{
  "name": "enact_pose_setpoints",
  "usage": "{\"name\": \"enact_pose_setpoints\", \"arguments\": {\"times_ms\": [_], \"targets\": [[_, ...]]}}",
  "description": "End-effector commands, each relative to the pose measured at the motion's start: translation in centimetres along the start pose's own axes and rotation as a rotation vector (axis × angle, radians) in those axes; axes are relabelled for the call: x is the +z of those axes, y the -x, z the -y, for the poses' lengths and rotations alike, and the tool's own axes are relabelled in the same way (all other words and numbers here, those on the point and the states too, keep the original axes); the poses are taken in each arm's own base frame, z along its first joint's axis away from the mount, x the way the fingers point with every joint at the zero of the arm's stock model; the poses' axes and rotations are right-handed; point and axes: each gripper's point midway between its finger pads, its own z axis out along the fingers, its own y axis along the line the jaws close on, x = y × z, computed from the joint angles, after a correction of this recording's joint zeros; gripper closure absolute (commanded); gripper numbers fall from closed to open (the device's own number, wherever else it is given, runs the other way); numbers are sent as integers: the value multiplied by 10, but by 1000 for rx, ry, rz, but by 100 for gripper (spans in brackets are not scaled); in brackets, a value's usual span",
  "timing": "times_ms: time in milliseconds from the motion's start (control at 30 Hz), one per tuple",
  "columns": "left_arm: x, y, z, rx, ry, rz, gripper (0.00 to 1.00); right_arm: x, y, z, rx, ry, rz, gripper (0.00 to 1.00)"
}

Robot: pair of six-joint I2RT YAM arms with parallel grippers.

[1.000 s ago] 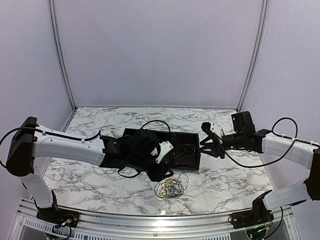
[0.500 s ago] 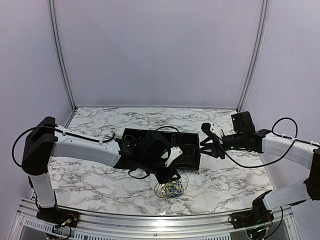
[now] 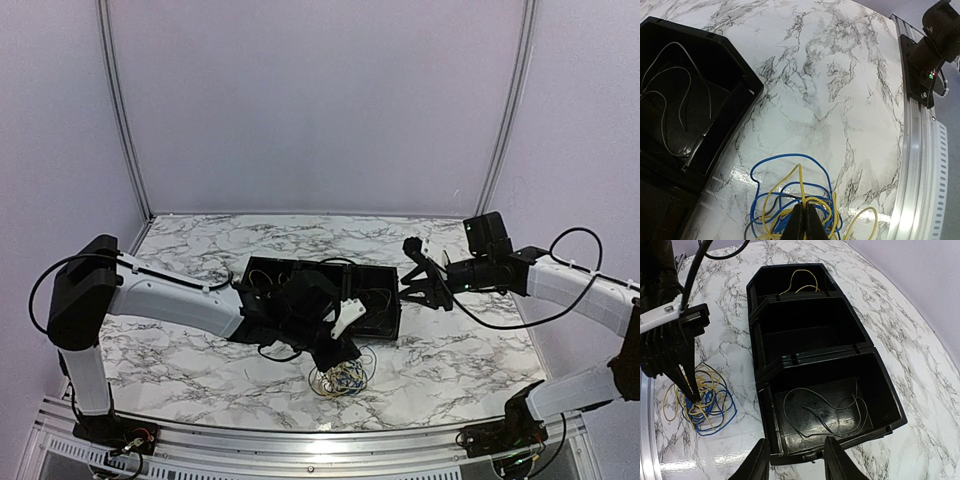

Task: Untangle the cables

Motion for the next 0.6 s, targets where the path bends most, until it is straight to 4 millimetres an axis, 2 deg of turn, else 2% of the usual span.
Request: {"name": "enact_pose_setpoints", "arguments": {"times_ms": [0,100,233,300,433,567], "targets": [[-8,5,8,1,-29,59,100,0,0,-22,-27,81,-44,62],[-18,13,8,-17,-24,124,100,11,-10,-48,-42,175,-86,59],[-26,22,7,-43,-14,181,100,14,-4,-80,-12,318,-45,44],[-31,26,8,-56,-20,220,100,17,-5,-88,-30,345,-43,40],[-43,37,11,-62,-27,277,100,24,-2,-103,-43,406,-50,38],[-56,51,16,-66,-39,323,100,32,4,-105,-45,408,-42,39]]}}
